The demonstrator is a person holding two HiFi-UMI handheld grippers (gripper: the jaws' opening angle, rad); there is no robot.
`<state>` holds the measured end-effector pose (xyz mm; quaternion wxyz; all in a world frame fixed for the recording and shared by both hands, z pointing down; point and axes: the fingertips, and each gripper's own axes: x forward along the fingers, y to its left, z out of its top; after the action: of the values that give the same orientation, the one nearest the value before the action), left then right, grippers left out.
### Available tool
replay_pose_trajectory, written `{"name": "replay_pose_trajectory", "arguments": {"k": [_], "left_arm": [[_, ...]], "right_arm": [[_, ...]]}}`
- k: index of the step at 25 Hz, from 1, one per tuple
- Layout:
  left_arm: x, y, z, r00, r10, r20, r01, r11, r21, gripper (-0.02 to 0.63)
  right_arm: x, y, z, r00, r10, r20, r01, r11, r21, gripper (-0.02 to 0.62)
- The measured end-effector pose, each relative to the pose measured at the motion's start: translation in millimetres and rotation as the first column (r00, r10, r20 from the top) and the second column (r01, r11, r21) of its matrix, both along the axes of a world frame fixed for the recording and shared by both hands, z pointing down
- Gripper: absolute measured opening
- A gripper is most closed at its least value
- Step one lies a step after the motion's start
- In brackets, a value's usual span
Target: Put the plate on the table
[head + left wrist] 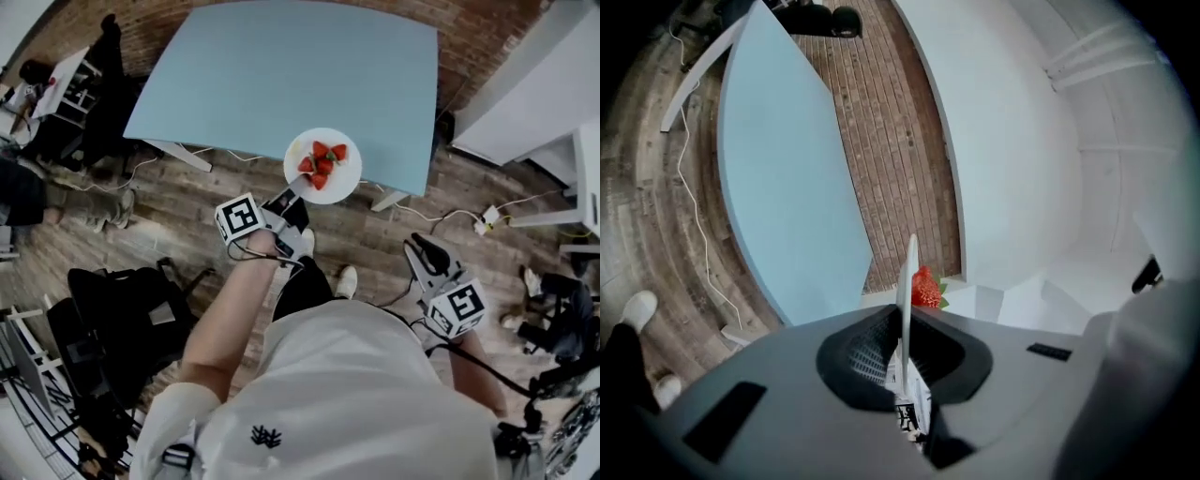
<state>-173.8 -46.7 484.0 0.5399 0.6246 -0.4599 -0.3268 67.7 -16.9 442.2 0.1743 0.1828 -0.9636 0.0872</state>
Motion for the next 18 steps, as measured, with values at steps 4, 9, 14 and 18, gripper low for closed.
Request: {"name": "replay_pose_trajectory", "arguments": {"k": [4, 9, 14, 18], "left_arm": [[-23, -77, 28, 0.998, 0.054, -0.009, -0.054, 0.998, -0.025, 0.015], [-48, -169, 62, 0.991, 0.137, -0.009, -0.137, 0.99, -0.017, 0.015], [-75, -238, 111, 0.98, 0.199, -0.011, -0.199, 0.977, -0.079, 0.015], [-86, -280, 145, 0.973, 0.231, -0.019, -0.231, 0.964, -0.132, 0.015]], "right_arm": [[-4, -39, 11, 0.996, 0.081, -0.03, -0.081, 0.996, -0.021, 0.064], [-16, -91, 5, 0.975, 0.213, -0.059, -0.215, 0.976, -0.021, 0.064], [-39, -130, 5, 0.945, 0.316, -0.084, -0.32, 0.946, -0.047, 0.064], [-44, -152, 6, 0.922, 0.372, -0.109, -0.38, 0.923, -0.063, 0.064]]}}
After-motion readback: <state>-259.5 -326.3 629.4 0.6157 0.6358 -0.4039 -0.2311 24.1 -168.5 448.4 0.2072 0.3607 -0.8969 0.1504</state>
